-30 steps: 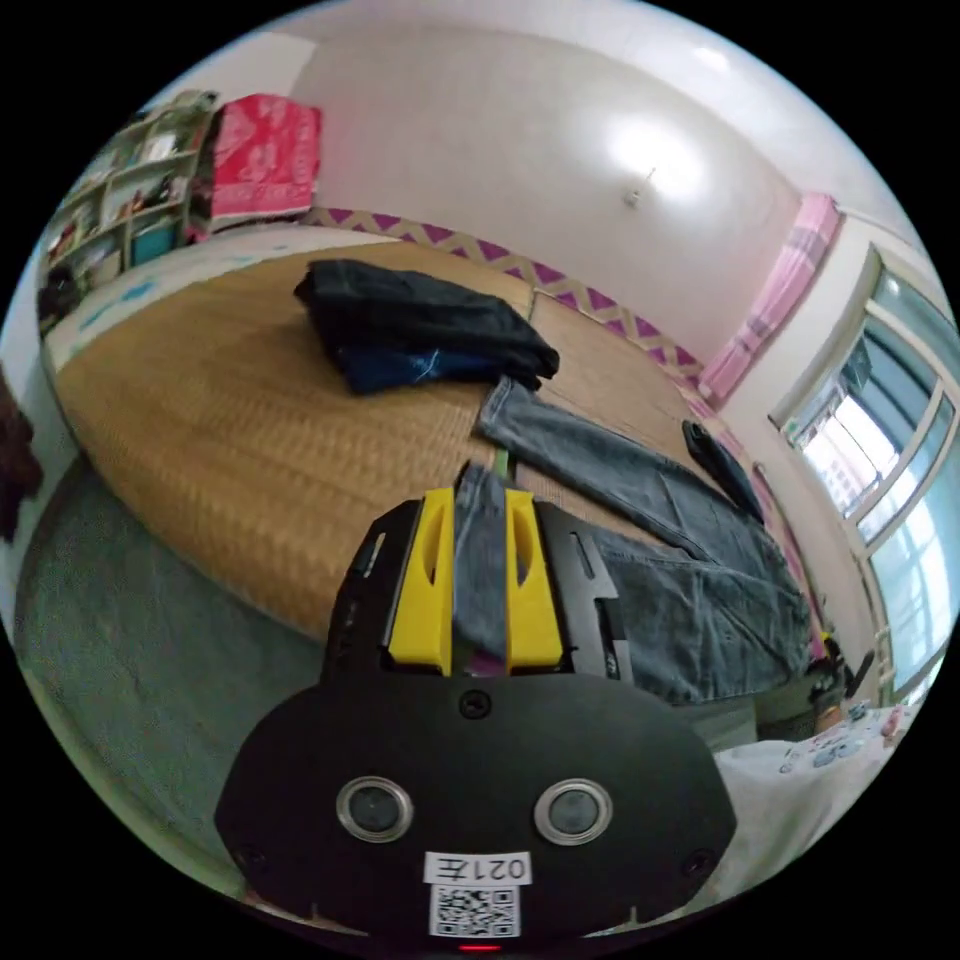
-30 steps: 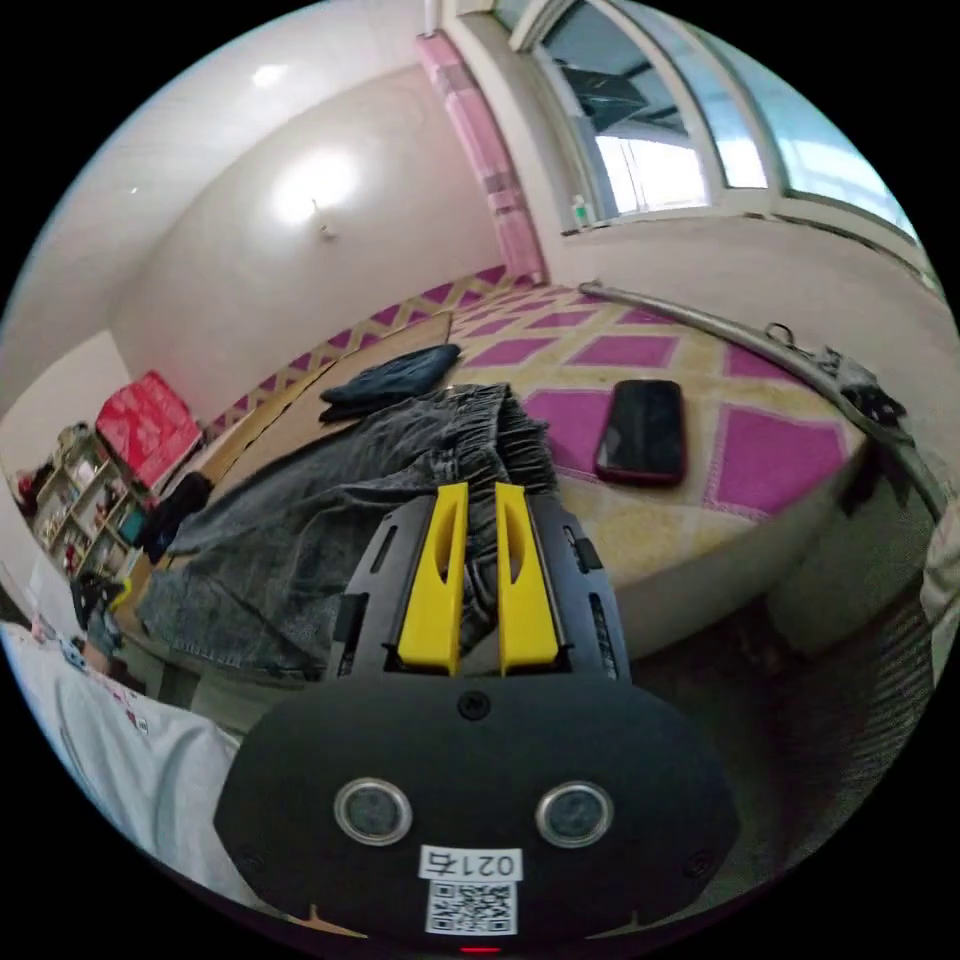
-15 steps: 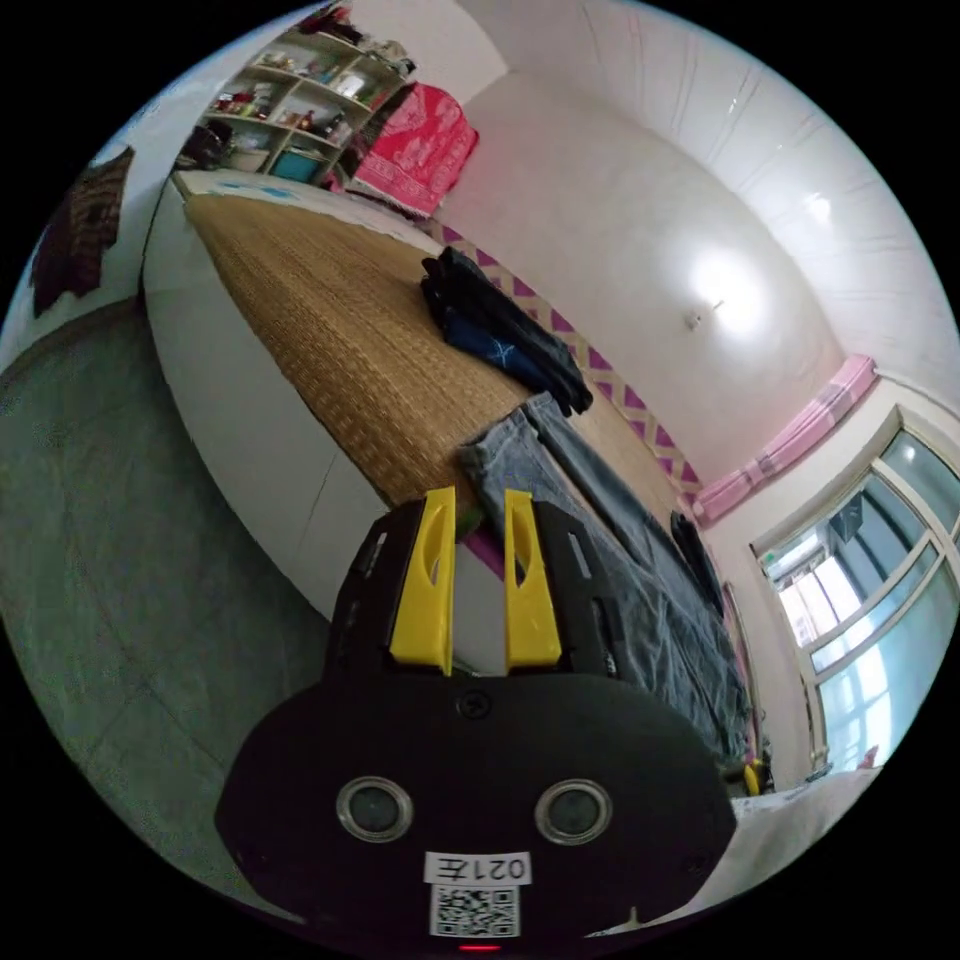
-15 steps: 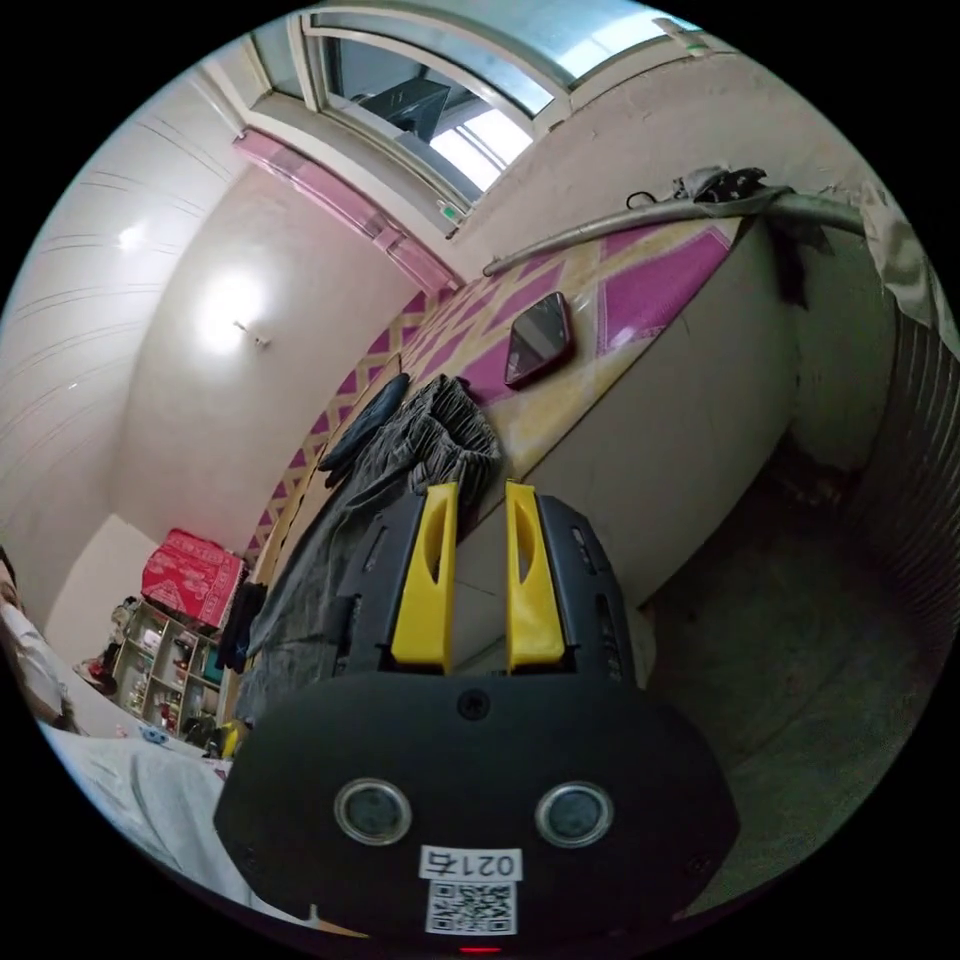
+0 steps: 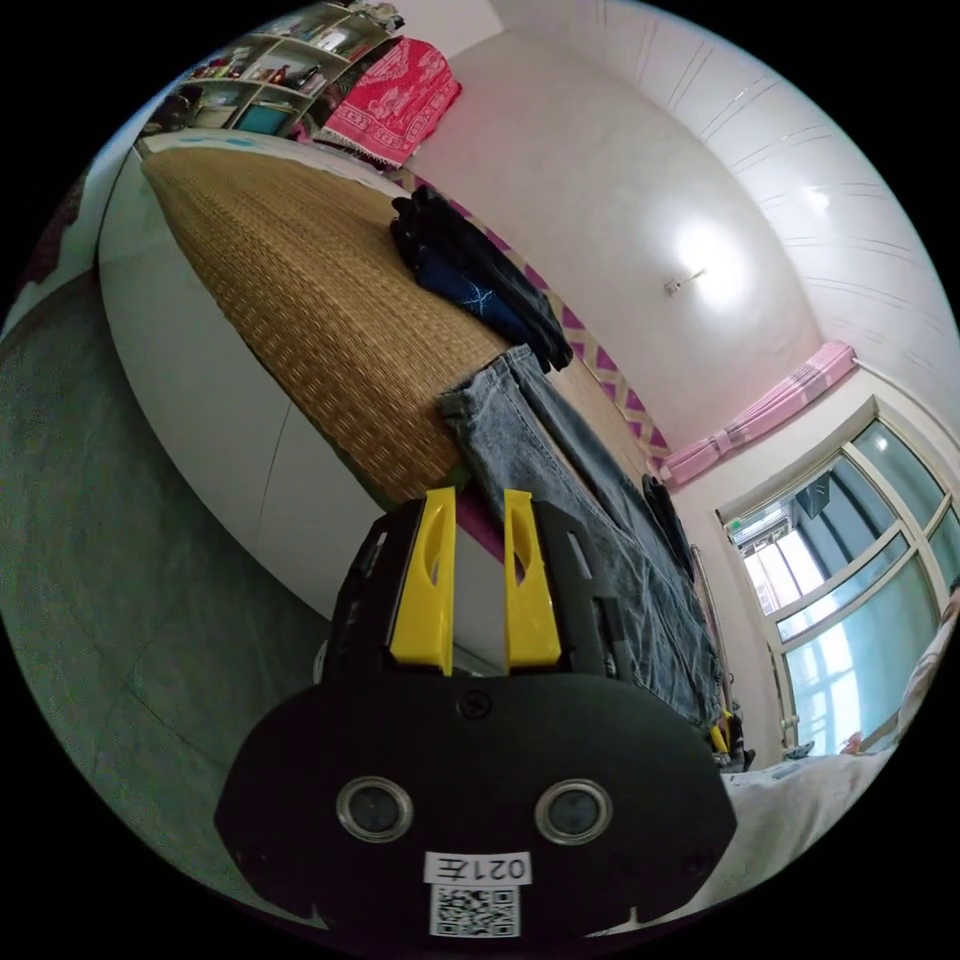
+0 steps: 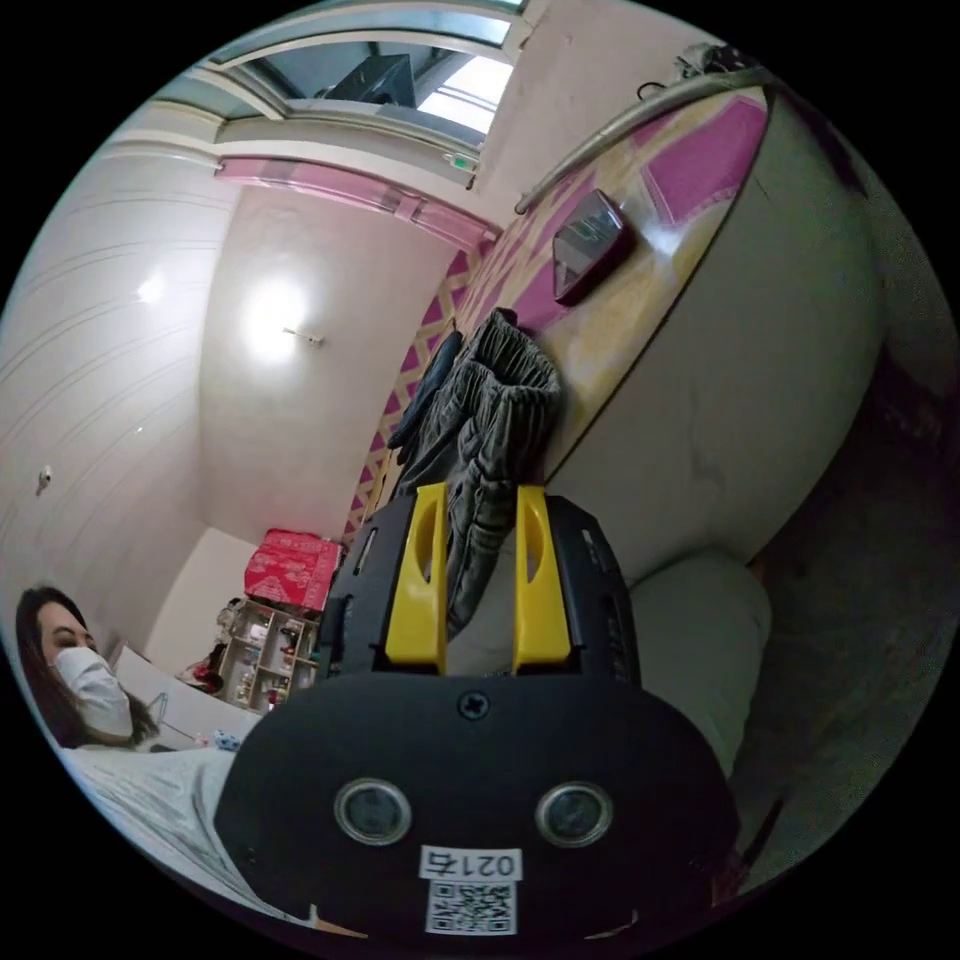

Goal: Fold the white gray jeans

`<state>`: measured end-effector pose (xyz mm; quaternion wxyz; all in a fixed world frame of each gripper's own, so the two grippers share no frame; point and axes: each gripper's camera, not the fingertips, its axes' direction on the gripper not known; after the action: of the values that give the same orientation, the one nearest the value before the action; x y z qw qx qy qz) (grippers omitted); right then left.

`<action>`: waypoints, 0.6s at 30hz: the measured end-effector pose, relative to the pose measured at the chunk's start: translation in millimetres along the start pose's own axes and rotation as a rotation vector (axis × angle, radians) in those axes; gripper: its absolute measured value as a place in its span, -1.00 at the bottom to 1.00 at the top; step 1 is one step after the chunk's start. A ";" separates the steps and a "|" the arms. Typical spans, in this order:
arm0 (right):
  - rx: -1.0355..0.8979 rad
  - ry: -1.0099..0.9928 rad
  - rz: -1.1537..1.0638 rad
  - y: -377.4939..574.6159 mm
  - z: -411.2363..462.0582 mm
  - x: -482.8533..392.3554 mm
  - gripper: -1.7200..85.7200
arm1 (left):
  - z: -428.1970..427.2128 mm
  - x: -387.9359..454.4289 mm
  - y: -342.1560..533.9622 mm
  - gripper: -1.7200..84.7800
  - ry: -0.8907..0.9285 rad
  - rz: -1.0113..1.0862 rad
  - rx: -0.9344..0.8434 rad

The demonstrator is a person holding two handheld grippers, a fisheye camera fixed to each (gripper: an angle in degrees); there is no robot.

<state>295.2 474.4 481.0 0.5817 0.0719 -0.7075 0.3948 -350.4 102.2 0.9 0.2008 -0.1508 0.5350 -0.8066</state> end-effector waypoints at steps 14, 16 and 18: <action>-0.106 -0.083 0.048 -3.5 27.2 -1.9 -0.78 | 37.4 9.2 -15.7 -0.85 0.129 -0.036 -0.127; -0.138 -0.060 0.066 -2.6 34.8 -3.4 -0.83 | 45.4 13.3 -19.0 -0.92 0.106 -0.030 -0.152; -0.156 -0.057 0.076 -4.5 37.0 -4.9 -0.88 | 50.9 21.3 -24.7 -0.97 0.107 0.006 -0.164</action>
<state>270.9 445.9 478.4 0.5497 0.0106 -0.7545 0.3583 -349.7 59.6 43.7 0.1611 -0.1218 0.6098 -0.7664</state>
